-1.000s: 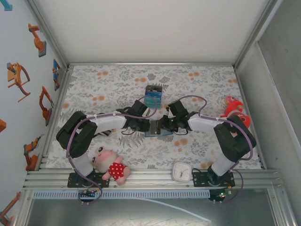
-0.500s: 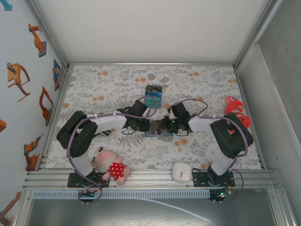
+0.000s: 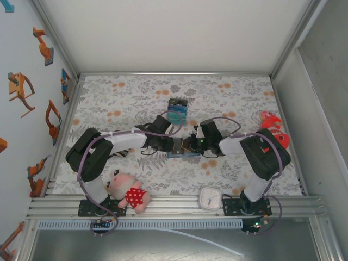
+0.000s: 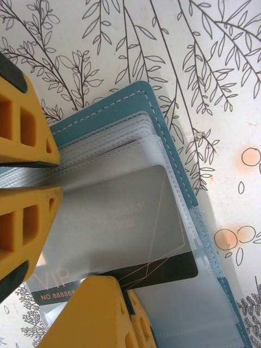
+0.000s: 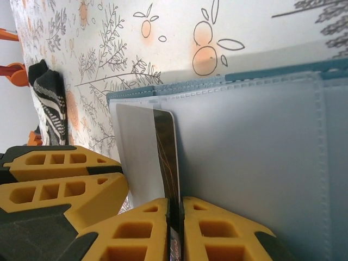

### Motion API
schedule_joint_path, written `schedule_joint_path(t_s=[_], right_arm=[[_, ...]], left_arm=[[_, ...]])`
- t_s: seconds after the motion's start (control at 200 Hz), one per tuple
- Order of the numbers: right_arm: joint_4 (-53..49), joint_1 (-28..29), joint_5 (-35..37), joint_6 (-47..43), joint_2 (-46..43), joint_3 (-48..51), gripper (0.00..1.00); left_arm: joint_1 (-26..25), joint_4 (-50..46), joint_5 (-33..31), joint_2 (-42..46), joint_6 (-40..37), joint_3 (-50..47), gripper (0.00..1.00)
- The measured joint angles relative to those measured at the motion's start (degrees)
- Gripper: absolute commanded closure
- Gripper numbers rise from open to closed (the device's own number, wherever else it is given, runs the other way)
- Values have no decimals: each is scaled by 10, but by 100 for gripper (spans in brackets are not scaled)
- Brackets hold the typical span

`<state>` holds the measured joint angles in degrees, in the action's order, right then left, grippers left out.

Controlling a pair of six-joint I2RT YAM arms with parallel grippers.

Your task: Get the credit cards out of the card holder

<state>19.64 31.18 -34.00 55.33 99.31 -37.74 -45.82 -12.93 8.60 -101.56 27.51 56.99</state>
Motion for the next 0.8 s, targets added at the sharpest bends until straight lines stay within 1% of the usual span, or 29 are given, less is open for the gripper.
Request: schedule_joint_path(t_s=[0.1, 0.23, 0.351, 0.591, 0.801], right_arm=[[10, -1, -4, 2, 3, 2, 88], [21, -5, -11, 5, 9, 3, 97], [28, -8, -14, 4, 9, 4, 100], [38, -20, -25, 2, 7, 12, 100], [16, -30, -25, -13, -9, 13, 100]], left_arm=[[0, 0, 0, 0, 0, 0, 85], [0, -1, -2, 0, 0, 0, 85], [1, 0, -3, 0, 0, 0, 85], [1, 3, -2, -1, 0, 0, 90], [1, 4, -2, -2, -1, 2, 91]])
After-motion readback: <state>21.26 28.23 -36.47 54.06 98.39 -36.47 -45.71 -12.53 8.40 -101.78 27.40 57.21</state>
